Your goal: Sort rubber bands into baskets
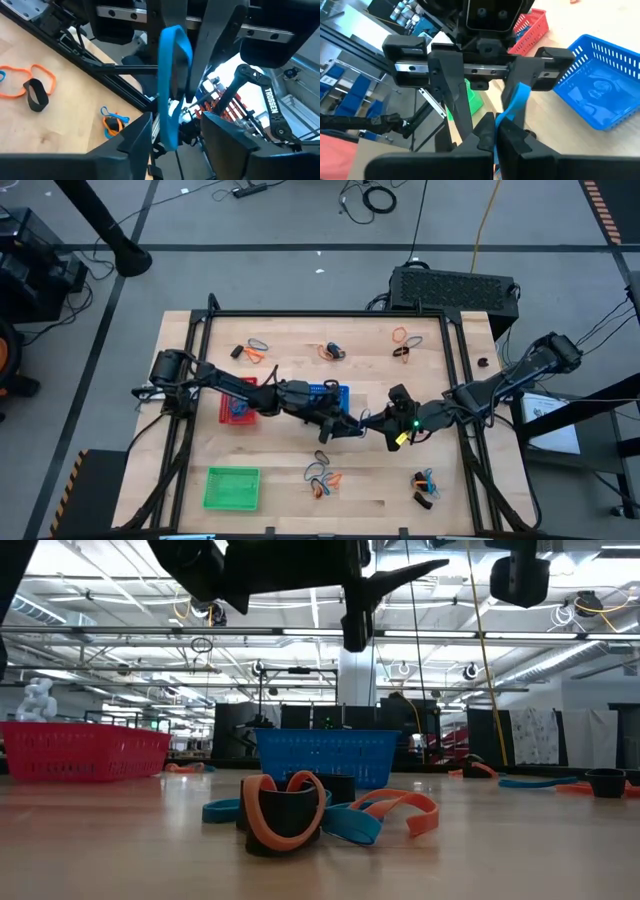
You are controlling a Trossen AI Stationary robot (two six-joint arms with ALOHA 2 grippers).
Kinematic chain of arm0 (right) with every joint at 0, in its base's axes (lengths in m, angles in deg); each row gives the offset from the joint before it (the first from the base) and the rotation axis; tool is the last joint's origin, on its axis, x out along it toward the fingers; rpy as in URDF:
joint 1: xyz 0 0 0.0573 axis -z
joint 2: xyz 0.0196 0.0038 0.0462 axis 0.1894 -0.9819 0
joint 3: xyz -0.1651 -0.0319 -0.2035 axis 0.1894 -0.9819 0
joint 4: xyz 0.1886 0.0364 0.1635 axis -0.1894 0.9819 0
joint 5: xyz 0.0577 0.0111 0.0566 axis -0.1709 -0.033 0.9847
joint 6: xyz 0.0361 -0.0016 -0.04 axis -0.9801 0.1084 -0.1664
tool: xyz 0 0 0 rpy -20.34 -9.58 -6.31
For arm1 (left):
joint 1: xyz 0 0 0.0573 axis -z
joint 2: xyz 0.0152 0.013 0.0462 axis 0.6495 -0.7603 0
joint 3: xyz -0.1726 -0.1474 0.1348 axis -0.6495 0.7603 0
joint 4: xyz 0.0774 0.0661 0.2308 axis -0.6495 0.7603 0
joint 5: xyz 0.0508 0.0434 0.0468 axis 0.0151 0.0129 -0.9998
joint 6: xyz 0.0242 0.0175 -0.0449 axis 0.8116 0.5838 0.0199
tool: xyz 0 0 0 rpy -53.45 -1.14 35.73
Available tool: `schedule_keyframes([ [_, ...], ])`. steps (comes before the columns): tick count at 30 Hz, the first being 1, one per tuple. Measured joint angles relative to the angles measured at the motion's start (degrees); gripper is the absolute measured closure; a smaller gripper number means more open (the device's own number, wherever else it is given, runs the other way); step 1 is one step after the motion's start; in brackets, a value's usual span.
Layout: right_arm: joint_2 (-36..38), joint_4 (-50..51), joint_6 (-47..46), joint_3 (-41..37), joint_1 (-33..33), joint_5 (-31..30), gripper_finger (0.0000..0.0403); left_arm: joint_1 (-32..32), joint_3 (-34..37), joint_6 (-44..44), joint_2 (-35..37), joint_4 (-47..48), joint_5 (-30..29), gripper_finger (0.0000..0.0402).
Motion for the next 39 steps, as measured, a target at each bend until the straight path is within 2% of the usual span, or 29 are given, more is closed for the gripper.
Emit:
schedule_keyframes([
  [3, 0.0, 0.0, 1.2, 0.0, 0.0, -0.1, 0.0401, 0.0, 0.0, 1.5, 0.0, 0.1, 0.0, 0.0282],
  [7, 0.0, 0.1, 1.7, 0.0, 0.0, -0.3, 0.0392, 0.6, 0.0, 4.2, 0.0, 0.0, 0.0, 0.0382],
  [17, 0.0, 4.1, 1.0, 0.0, 0.7, -0.1, 0.0333, 0.5, 0.0, 5.1, 0.0, 0.4, -1.4, 0.0397],
  [23, 0.0, 9.6, -0.4, 0.0, 0.6, 0.1, 0.0294, -3.0, 0.0, 7.6, 3.5, 9.8, 3.3, 0.0398],
  [26, 0.0, 14.1, -0.9, 0.0, 0.5, 0.1, 0.0282, -4.3, 0.0, 10.9, 6.9, 19.2, 3.9, 0.0399],
  [30, -0.1, 18.8, -0.9, 0.0, 0.6, 0.0, 0.0273, -5.3, 0.0, 17.3, 13.0, 38.1, 2.1, 0.0399],
  [33, -0.9, 20.3, -0.3, 0.0, 0.7, -1.2, 0.0273, -5.3, 0.0, 21.2, 17.6, 53.1, -2.1, 0.04],
  [39, -3.8, 19.0, 3.2, 0.0, 2.0, -5.1, 0.0273, -3.8, 0.0, 22.0, 26.2, 79.4, -14.5, 0.04],
])
